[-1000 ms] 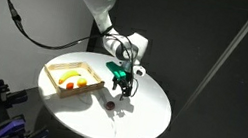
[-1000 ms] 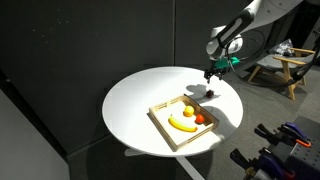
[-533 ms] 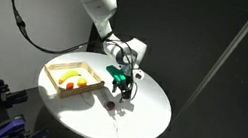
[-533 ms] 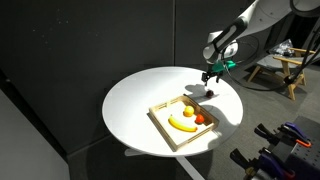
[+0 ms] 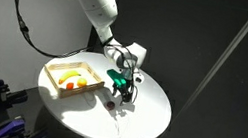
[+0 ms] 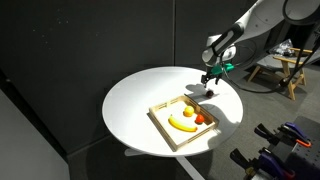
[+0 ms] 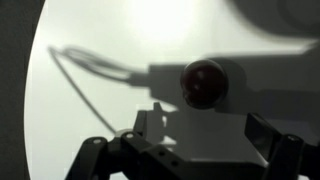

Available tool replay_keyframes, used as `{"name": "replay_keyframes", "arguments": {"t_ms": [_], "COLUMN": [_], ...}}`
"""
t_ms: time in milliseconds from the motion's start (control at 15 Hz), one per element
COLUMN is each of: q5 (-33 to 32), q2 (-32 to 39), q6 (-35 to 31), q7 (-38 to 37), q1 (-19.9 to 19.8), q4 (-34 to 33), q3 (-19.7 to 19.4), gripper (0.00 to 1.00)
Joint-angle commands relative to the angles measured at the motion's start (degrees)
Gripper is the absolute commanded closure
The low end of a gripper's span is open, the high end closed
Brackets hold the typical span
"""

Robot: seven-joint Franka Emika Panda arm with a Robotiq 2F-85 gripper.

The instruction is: Move the toy plum from the table to the tray

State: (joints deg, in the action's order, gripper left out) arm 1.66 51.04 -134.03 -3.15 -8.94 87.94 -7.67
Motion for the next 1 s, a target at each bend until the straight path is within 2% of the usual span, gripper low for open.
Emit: {"name": "replay_keyframes", "arguments": {"t_ms": [0,933], "q5": [0.18,-0.05], "q2": [2.44,5.28], "q6": [1.41,1.13], "q7": [1.53,1.59], "q1": [-1.49,-1.41], "q4": [-3.68,-4.46], "q3": [0.95,0.97], "gripper": [0.0,0.0]}}
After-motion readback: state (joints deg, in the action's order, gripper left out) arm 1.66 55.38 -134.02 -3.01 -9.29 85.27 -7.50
